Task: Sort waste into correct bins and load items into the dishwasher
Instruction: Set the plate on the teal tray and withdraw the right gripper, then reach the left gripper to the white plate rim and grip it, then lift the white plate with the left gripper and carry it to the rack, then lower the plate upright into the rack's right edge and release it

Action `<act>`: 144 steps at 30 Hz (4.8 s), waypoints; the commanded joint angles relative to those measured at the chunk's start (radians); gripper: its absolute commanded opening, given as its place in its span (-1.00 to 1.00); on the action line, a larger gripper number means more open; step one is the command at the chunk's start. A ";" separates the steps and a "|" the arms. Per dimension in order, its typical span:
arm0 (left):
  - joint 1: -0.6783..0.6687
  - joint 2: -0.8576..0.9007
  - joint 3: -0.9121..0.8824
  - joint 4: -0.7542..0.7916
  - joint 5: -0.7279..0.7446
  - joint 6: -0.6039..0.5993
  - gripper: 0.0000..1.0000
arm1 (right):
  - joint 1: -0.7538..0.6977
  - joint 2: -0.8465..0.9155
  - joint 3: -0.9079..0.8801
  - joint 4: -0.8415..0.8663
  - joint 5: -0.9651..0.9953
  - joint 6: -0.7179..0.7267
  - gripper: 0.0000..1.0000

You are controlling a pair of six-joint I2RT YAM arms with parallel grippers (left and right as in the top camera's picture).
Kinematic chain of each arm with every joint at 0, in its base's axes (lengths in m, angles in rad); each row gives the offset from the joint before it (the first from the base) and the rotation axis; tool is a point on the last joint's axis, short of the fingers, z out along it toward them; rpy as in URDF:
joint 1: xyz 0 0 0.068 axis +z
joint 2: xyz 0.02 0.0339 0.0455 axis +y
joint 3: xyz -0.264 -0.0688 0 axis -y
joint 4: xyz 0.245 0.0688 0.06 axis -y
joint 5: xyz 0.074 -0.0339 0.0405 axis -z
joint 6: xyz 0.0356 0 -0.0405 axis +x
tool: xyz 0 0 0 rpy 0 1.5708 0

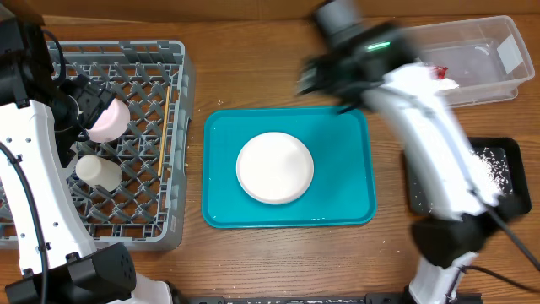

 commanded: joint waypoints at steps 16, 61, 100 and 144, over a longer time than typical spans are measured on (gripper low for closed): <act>-0.018 -0.003 -0.006 0.008 0.293 -0.030 1.00 | -0.660 -0.044 0.017 -0.022 0.138 -0.002 0.99; -1.140 0.629 -0.180 0.475 -0.050 -0.047 -0.25 | -0.692 -0.044 0.017 -0.022 0.135 -0.002 0.99; -0.317 0.640 0.747 -0.070 0.679 0.993 -0.92 | -0.692 -0.044 0.017 -0.022 0.135 -0.002 1.00; -0.113 0.641 0.622 -0.070 0.869 1.029 -0.51 | -0.692 -0.044 0.017 -0.022 0.135 -0.002 0.99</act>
